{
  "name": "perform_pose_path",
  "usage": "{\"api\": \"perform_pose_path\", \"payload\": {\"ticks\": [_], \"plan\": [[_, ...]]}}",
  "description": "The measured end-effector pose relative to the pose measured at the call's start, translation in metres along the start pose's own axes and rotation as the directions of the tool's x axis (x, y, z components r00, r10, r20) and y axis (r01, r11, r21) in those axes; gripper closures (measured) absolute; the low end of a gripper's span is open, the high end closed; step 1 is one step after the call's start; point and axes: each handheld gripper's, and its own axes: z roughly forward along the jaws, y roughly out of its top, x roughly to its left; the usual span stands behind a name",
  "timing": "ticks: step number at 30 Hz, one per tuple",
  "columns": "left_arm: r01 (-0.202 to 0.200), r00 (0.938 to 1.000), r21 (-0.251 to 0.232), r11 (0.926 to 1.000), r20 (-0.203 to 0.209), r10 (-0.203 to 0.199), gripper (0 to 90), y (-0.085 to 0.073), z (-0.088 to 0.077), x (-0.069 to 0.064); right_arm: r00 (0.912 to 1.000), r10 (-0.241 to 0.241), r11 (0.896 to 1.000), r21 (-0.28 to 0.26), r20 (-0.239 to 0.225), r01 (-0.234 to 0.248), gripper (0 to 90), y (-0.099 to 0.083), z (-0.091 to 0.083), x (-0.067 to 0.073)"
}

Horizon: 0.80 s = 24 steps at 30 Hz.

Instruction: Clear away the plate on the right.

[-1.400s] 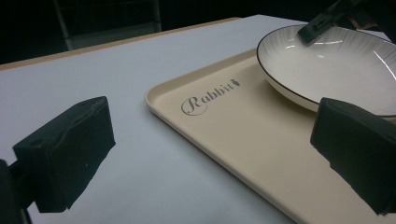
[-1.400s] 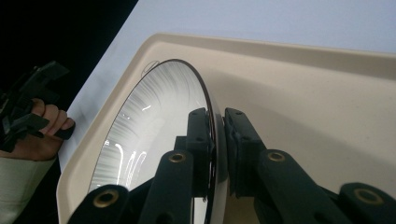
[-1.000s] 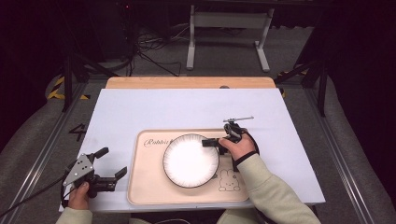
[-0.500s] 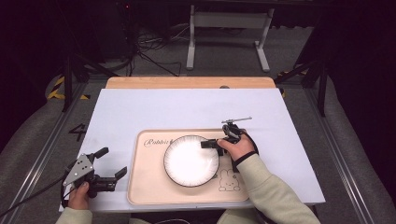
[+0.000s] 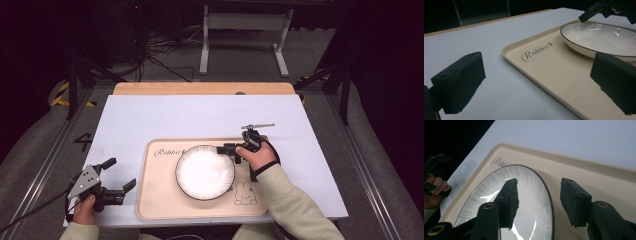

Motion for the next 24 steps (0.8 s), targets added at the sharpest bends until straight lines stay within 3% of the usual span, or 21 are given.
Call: {"api": "perform_pose_path", "payload": {"ticks": [2, 4, 9, 16, 20, 24], "plan": [[0.0, 1.0, 0.0, 1.0, 0.0, 0.0, 0.2, 0.0, 0.0, 0.0, 0.9986, -0.053, 0.998, -0.023, 0.003, 0.053, 38.6, 0.002, -0.003, 0.0], [0.0, 1.0, 0.0, 1.0, -0.002, 0.0, 0.2, 0.0, 0.0, 0.0, 0.9953, -0.097, 0.995, -0.011, -0.003, 0.097, 30.3, 0.004, -0.004, 0.0], [0.004, 1.0, -0.001, 1.0, -0.002, -0.004, 0.2, 0.0, 0.0, 0.0, 0.9696, -0.244, 0.969, -0.025, 0.018, 0.244, 22.6, 0.006, -0.007, 0.005], [0.003, 1.0, -0.006, 1.0, -0.004, -0.003, 0.2, 0.0, 0.0, -0.001, 0.9453, -0.326, 0.942, -0.085, -0.002, 0.325, 12.0, 0.01, -0.013, 0.014], [0.003, 1.0, -0.004, 1.0, -0.003, -0.003, 0.2, 0.0, 0.0, -0.001, 0.9246, -0.379, 0.923, -0.097, -0.041, 0.374, 6.7, 0.009, -0.018, 0.018], [0.005, 1.0, -0.003, 1.0, -0.002, -0.005, 0.2, 0.0, 0.0, 0.0, 0.9209, -0.387, 0.916, -0.13, -0.048, 0.378, 7.2, 0.009, -0.025, 0.019]]}}
